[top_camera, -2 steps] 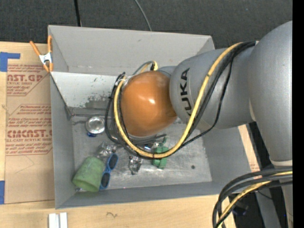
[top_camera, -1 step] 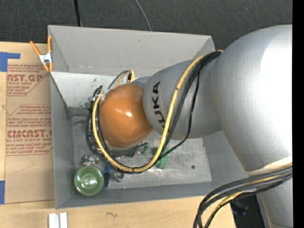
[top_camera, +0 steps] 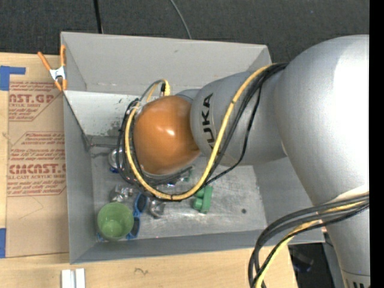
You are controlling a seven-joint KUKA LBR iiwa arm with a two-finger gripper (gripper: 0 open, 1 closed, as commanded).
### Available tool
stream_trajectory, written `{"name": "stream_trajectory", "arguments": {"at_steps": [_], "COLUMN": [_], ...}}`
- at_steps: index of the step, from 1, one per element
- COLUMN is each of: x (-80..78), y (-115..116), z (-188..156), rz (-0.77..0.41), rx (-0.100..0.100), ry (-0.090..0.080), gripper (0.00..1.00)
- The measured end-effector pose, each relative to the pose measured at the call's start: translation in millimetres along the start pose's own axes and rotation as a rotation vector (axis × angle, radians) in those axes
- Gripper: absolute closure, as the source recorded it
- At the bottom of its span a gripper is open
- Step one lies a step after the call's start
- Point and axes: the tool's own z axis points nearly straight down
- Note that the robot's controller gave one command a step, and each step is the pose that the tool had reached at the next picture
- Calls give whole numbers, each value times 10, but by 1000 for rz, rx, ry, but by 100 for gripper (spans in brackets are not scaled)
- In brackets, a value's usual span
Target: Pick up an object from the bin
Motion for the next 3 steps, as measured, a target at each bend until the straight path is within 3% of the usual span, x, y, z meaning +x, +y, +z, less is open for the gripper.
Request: {"name": "stream_trajectory", "arguments": {"at_steps": [1, 2, 3], "x": [13, -2, -27], "y": [-21, -19, -25], "z": [-21, -183, -901], "rz": [-1, 1, 2], "rx": [4, 4, 9], "ry": [4, 1, -2], "gripper": [100, 100, 100]}}
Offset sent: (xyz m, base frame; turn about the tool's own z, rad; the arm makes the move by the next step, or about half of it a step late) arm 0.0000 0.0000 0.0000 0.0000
